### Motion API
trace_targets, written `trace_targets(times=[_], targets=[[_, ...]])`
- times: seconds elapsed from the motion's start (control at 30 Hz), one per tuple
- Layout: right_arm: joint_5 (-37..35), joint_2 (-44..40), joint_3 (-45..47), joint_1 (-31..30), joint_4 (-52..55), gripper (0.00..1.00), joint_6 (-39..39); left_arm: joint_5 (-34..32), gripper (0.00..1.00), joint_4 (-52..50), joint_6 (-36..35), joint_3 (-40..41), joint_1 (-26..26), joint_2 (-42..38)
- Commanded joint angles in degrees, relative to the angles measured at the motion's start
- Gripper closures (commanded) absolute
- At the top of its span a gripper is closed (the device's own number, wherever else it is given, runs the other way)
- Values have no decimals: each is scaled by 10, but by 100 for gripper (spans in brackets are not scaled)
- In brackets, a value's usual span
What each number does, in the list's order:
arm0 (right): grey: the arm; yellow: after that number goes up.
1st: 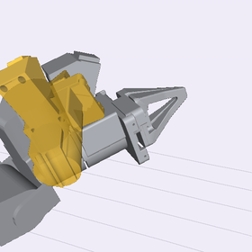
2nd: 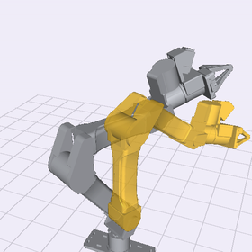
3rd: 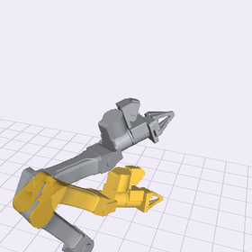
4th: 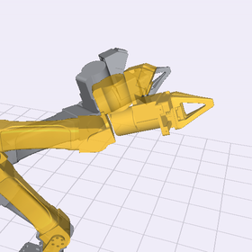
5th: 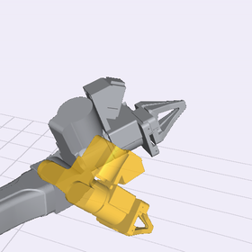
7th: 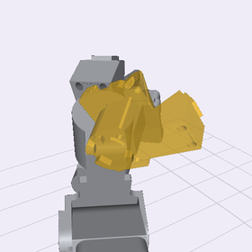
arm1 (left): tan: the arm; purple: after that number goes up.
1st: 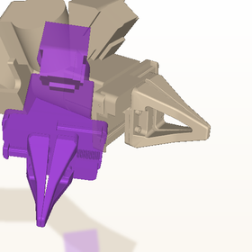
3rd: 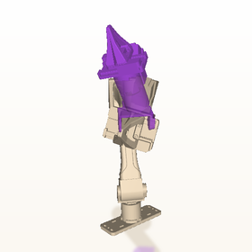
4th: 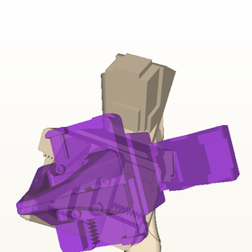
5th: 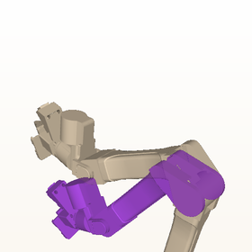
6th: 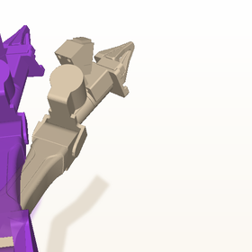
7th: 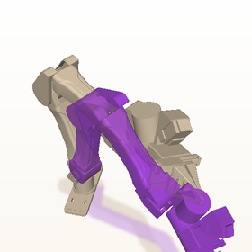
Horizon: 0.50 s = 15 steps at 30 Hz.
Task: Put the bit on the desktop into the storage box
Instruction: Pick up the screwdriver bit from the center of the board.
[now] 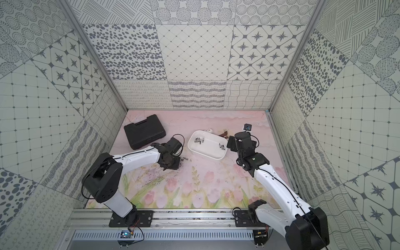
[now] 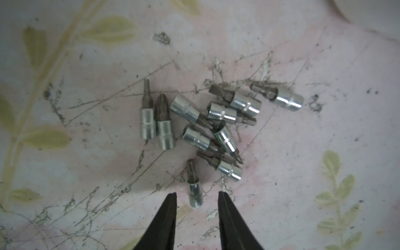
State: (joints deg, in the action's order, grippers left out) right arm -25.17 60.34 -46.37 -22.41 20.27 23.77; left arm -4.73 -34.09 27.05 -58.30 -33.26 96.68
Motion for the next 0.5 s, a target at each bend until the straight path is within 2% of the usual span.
trace_targets(times=[0.0,0.47], targets=[[-6,-7,6,3,-21,3,3,-14,65,-14,-13,-7,-4,16],[-6,-2,6,3,-21,3,2,-22,79,-9,-16,-9,-6,42]])
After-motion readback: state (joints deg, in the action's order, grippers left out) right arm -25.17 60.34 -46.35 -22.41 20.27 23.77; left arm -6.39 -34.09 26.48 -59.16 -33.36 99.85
